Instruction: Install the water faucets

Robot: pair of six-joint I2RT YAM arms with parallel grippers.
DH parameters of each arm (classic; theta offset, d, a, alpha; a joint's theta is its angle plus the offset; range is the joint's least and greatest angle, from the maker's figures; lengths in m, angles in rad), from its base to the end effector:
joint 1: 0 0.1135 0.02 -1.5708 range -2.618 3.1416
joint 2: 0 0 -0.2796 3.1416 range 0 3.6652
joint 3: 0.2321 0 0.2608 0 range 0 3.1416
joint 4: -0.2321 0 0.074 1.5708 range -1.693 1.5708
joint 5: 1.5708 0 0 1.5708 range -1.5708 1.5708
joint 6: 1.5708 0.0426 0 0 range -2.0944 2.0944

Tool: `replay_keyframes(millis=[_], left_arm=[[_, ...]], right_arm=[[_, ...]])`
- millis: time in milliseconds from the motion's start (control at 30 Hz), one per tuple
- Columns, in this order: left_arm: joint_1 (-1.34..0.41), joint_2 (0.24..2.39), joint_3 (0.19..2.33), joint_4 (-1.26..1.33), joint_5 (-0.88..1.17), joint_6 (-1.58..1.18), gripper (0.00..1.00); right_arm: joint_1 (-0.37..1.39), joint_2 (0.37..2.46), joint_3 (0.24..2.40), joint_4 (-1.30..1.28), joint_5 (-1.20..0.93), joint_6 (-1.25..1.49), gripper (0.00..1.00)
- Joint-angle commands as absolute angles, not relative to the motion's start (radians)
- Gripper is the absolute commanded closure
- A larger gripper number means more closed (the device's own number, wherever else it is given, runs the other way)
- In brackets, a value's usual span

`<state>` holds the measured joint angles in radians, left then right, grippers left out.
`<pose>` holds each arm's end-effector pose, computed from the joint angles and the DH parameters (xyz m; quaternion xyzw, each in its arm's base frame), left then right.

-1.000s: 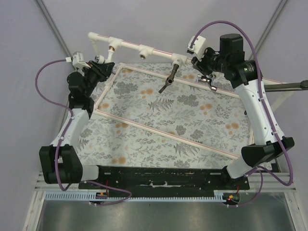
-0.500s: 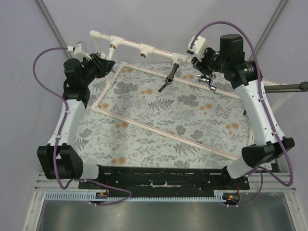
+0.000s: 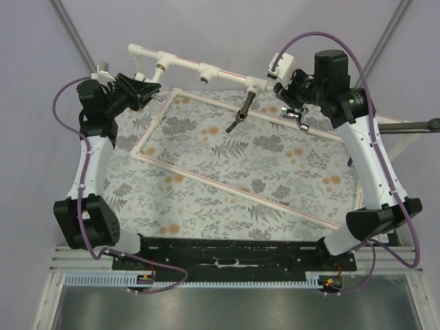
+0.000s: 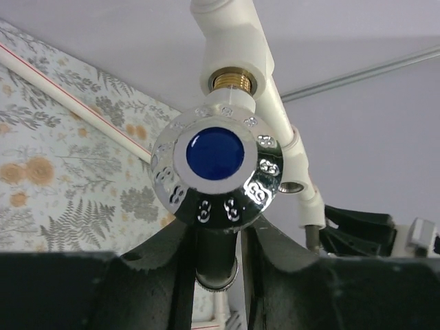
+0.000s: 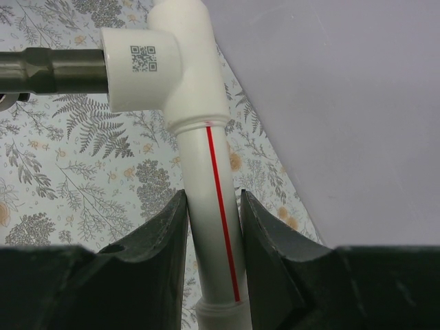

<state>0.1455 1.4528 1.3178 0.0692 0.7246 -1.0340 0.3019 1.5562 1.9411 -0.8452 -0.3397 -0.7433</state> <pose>0.3527 0.0231 0.4095 -0.1783 0.7020 -0.5083 0.4659 0.3117 0.1119 0.4933 -0.4953 0.6813 0.0264 0.5384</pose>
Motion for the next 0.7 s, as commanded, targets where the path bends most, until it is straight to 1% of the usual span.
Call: replay_keyframes(millis=[0, 200, 667], left_arm=[[0.186, 1.465, 1.350, 0.146, 0.779, -1.279, 0.98], [0.206, 1.491, 1.353, 0.233, 0.831, -1.463, 0.98], [0.201, 1.500, 1.313, 0.236, 0.782, -1.459, 0.98]], right_arm=[[0.318, 1.520, 1.908, -1.002, -0.383, -0.695, 1.00], [0.318, 1.511, 1.904, -1.002, -0.385, -0.696, 1.00], [0.319, 1.499, 1.891, -0.997, -0.416, -0.693, 1.00]])
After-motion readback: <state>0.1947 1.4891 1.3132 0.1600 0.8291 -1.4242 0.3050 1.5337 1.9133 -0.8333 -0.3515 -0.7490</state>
